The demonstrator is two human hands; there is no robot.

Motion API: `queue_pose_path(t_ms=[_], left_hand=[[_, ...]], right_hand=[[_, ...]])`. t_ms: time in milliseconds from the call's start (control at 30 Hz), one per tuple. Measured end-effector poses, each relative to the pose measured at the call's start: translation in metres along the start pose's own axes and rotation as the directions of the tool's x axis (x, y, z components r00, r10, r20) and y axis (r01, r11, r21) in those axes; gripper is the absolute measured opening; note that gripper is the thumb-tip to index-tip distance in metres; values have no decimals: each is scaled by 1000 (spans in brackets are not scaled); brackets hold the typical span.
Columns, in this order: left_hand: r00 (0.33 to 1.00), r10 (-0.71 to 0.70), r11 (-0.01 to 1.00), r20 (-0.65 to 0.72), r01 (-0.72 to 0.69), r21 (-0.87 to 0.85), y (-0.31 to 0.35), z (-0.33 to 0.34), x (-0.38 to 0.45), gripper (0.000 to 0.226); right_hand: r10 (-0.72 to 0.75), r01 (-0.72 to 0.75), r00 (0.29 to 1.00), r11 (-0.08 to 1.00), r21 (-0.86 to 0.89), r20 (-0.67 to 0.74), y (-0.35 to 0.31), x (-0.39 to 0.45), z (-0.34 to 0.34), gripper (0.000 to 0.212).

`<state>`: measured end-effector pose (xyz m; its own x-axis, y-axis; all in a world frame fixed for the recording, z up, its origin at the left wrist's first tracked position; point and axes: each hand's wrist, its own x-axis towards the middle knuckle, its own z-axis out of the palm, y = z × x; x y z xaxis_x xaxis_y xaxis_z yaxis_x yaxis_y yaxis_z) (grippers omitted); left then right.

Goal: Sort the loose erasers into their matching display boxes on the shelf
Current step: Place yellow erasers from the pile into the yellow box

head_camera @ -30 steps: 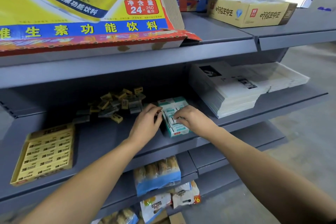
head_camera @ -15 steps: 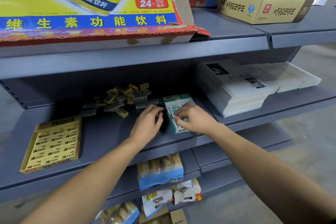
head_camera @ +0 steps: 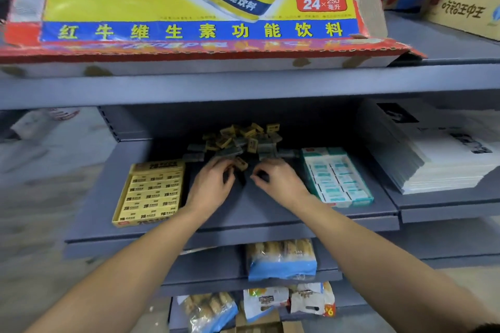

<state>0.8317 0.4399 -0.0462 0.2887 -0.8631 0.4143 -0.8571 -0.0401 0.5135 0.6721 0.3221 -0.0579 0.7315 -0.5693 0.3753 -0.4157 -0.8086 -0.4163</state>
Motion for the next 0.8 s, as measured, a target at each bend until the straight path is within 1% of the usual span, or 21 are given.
queue_pose_path(t_ms=[100, 200, 333, 400, 467, 567, 700, 800], left_hand=[[999, -35, 999, -12, 36, 31, -12, -11, -2, 28], [998, -61, 997, -26, 62, 47, -22, -19, -2, 26], [995, -83, 996, -50, 85, 40, -28, -27, 2, 28], [995, -81, 996, -53, 84, 44, -30, -30, 4, 28], [996, -74, 996, -41, 76, 51, -33, -30, 6, 28], [998, -67, 996, -3, 67, 53, -33, -26, 9, 27], [998, -53, 997, 30, 51, 59, -24, -18, 11, 26], [997, -65, 996, 48, 63, 56, -17, -11, 14, 35]], right_hand=[[108, -108, 994, 994, -4, 1, -11, 16, 19, 29], [167, -166, 986, 985, -54, -3, -21, 29, 31, 38], [238, -229, 970, 961, -153, 44, -25, 43, 38, 32], [271, -269, 962, 961, -69, 24, -25, 46, 40, 28], [286, -285, 958, 958, -38, 16, -24, 45, 39, 25], [263, -263, 965, 965, -12, 15, -25, 43, 35, 24], [152, -151, 988, 987, 45, -12, -22, 35, 24, 45], [82, -71, 994, 987, 146, -74, -23, 25, 9, 55]])
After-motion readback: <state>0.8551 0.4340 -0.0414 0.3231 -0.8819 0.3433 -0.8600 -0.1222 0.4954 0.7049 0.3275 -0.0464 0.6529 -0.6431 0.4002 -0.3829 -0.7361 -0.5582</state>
